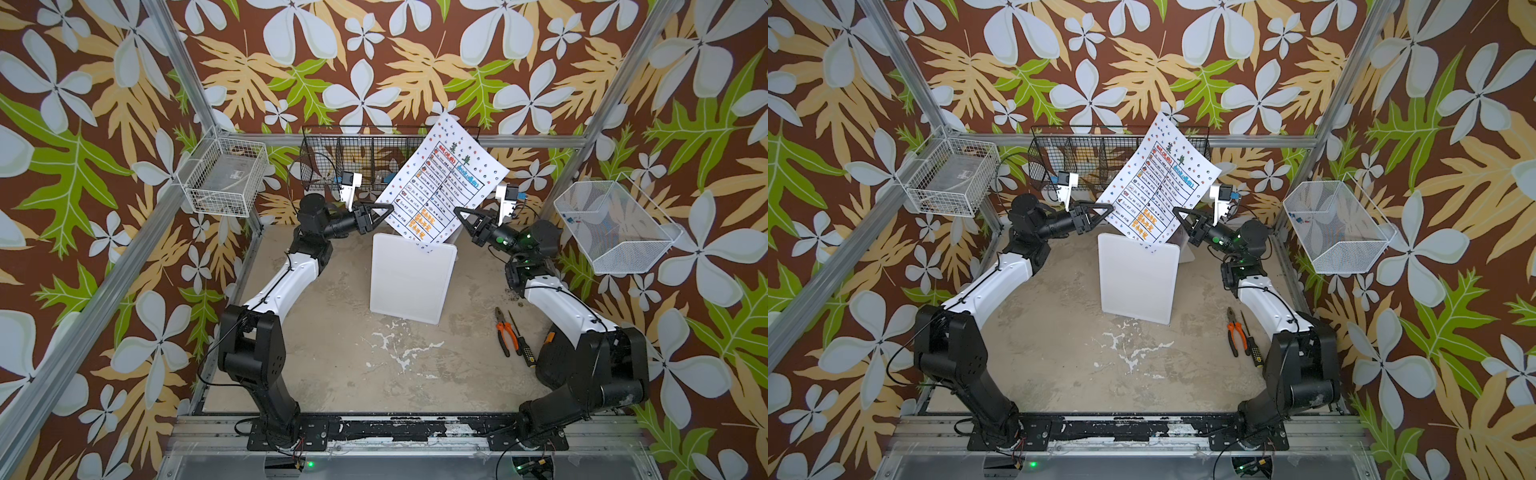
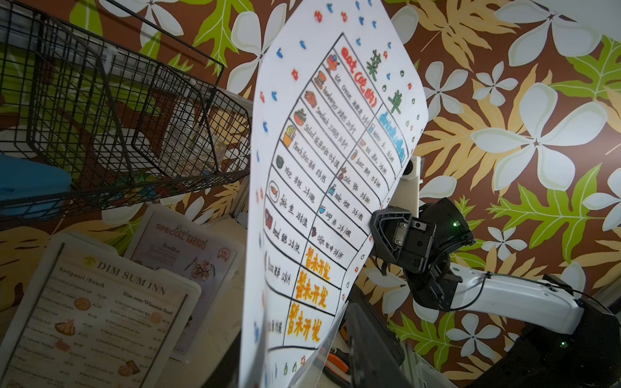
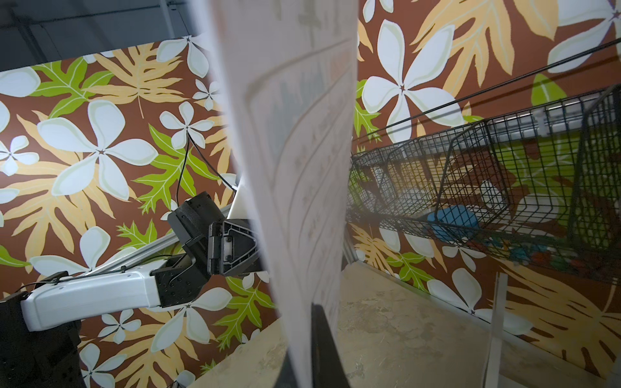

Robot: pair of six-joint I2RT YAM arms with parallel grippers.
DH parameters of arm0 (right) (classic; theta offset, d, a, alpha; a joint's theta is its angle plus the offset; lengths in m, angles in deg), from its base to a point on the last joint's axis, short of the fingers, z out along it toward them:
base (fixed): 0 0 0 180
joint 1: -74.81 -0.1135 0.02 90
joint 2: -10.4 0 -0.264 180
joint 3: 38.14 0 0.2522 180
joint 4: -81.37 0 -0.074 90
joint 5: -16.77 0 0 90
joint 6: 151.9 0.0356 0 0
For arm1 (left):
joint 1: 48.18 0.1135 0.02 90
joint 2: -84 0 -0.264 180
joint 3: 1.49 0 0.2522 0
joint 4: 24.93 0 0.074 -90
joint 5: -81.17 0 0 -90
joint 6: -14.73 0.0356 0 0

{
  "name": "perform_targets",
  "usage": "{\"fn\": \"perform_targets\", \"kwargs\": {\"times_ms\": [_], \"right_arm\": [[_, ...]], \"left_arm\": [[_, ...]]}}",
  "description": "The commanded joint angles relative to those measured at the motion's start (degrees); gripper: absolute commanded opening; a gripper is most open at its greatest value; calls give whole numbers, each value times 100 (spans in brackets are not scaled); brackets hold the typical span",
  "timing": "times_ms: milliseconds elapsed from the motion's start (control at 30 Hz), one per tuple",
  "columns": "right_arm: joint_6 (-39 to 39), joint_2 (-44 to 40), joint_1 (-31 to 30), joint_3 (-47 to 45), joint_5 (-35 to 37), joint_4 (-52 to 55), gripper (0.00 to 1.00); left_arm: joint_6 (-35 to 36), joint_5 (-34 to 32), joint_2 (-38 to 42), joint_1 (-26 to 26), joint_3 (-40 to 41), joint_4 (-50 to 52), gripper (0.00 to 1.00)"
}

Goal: Insert the menus into the narrow rack
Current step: Insert the menu into the narrow rack.

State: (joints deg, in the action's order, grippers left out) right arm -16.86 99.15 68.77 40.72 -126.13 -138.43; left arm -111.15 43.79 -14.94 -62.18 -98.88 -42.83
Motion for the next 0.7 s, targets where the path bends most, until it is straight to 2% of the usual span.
{"fn": "perform_targets", "kwargs": {"times_ms": [0, 200, 500, 667], "right_arm": [[279, -29, 9, -28, -236, -564, 0], [486, 50, 20, -44, -380, -802, 0], [560, 184, 160, 124, -791, -612, 0], [198, 208, 172, 320, -943, 14, 0]], "left_arm": [[-24, 40, -29, -15, -47, -195, 40], [-32, 63, -47, -24, -92, -193, 35], [123, 134, -38, -24, -74, -36, 38], [366, 221, -90, -23, -217, 317, 41]]}}
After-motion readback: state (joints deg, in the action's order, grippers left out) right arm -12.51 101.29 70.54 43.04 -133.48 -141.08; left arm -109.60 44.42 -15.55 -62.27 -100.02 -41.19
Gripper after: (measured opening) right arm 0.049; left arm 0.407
